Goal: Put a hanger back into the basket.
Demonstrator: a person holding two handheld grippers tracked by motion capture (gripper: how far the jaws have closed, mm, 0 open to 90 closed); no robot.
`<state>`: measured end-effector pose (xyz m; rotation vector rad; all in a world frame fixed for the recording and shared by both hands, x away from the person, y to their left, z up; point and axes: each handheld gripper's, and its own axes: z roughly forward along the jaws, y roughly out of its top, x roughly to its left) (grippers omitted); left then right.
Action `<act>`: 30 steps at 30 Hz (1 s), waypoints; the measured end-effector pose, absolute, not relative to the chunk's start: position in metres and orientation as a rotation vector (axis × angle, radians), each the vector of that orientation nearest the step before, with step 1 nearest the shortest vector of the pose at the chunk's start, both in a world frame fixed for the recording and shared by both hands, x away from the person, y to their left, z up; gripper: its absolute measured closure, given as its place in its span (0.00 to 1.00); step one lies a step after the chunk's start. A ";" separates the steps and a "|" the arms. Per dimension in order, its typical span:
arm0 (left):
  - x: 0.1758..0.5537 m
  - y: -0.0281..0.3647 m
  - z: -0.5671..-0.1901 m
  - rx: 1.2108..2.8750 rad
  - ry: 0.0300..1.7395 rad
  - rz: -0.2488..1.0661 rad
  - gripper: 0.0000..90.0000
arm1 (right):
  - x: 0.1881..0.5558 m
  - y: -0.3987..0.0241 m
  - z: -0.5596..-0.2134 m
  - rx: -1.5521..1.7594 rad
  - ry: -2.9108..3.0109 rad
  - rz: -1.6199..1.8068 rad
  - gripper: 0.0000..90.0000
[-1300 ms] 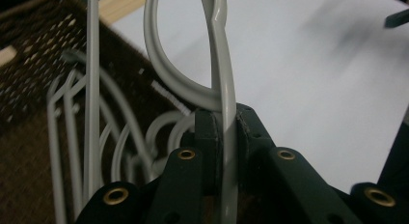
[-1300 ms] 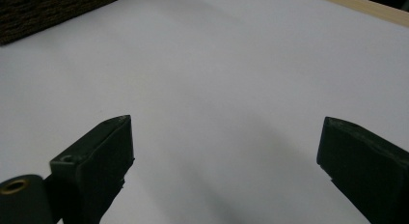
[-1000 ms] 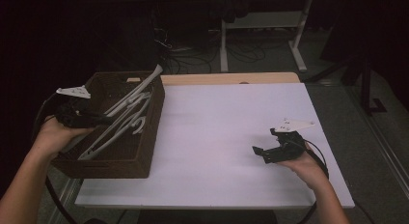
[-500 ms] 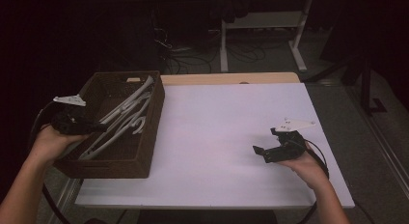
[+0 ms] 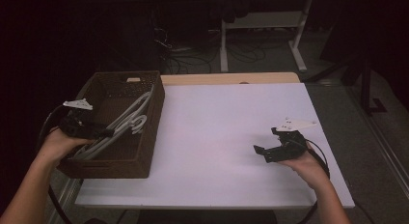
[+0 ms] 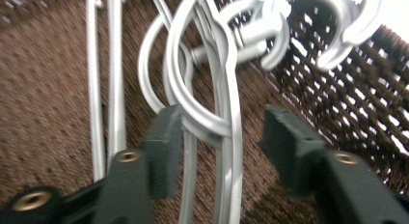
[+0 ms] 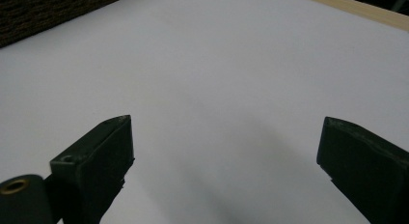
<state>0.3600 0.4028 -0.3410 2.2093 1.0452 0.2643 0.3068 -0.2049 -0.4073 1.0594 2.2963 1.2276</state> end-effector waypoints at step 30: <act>0.321 0.298 -0.322 1.953 0.690 0.225 0.03 | 0.293 -0.201 -0.361 0.974 2.334 1.331 0.00</act>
